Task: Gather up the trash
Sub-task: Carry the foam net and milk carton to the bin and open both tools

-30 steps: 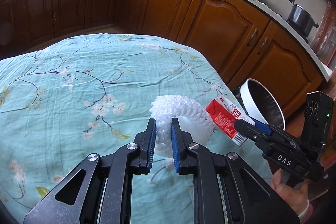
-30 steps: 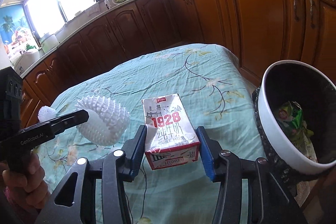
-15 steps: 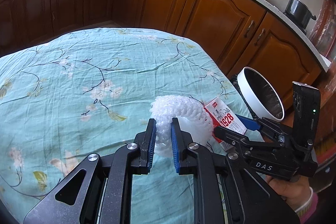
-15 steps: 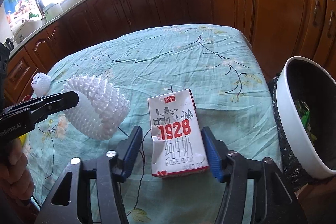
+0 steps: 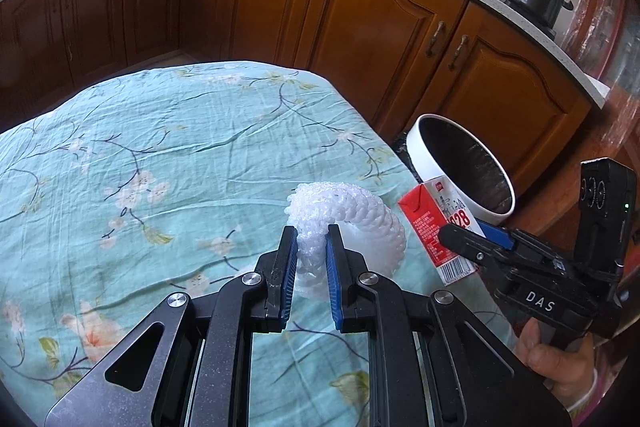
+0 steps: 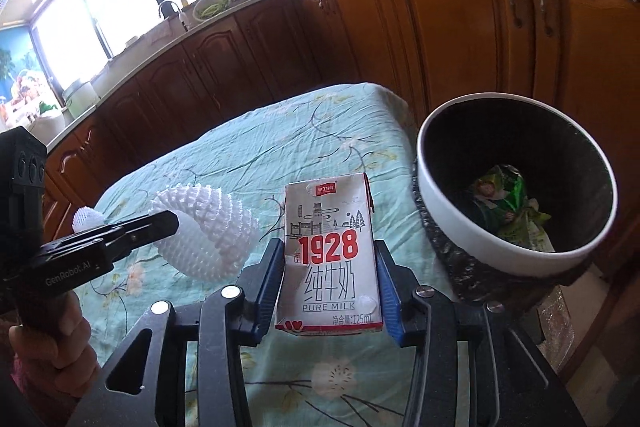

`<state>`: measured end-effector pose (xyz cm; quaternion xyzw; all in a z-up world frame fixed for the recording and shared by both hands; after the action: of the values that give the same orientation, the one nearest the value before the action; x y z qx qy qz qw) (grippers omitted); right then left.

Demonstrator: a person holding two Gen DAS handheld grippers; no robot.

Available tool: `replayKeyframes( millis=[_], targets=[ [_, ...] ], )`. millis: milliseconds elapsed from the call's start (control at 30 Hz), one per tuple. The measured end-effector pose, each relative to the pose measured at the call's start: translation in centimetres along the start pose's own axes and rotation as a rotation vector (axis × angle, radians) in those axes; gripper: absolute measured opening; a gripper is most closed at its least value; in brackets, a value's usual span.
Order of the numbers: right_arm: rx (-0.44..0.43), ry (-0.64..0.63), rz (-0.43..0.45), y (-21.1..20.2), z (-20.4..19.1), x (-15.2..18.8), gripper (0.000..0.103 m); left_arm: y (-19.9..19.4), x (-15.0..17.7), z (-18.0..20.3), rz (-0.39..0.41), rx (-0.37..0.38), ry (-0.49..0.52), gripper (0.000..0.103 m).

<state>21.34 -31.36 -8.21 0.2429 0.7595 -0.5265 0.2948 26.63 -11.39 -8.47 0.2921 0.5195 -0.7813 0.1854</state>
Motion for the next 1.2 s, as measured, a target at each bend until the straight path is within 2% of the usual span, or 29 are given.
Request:
replayKeyframes(
  millis=[433,1200],
  targets=[
    [0.057,0.073,0.074,-3.6,4.4,-0.9,0.045,1.3,-1.1,6.5,0.000,0.061,0.092,0.013],
    [0.127,0.157,0.111,-4.9,10.8,-2.1,0.045,4.0,-3.2,12.3,-0.002,0.095,0.185,0.013]
  ],
)
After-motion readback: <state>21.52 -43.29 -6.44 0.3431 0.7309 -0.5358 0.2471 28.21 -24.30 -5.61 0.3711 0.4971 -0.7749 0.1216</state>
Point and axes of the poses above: each gripper's, at about its wrist camera, not at the fingertips, and y roughly the way its jaws point, z to its right, x to its underside, the point moved 7 cm from there along y, roughly the way its jaws point, and after that the axes turned 4 degrees about -y, right-handed, at the moved point
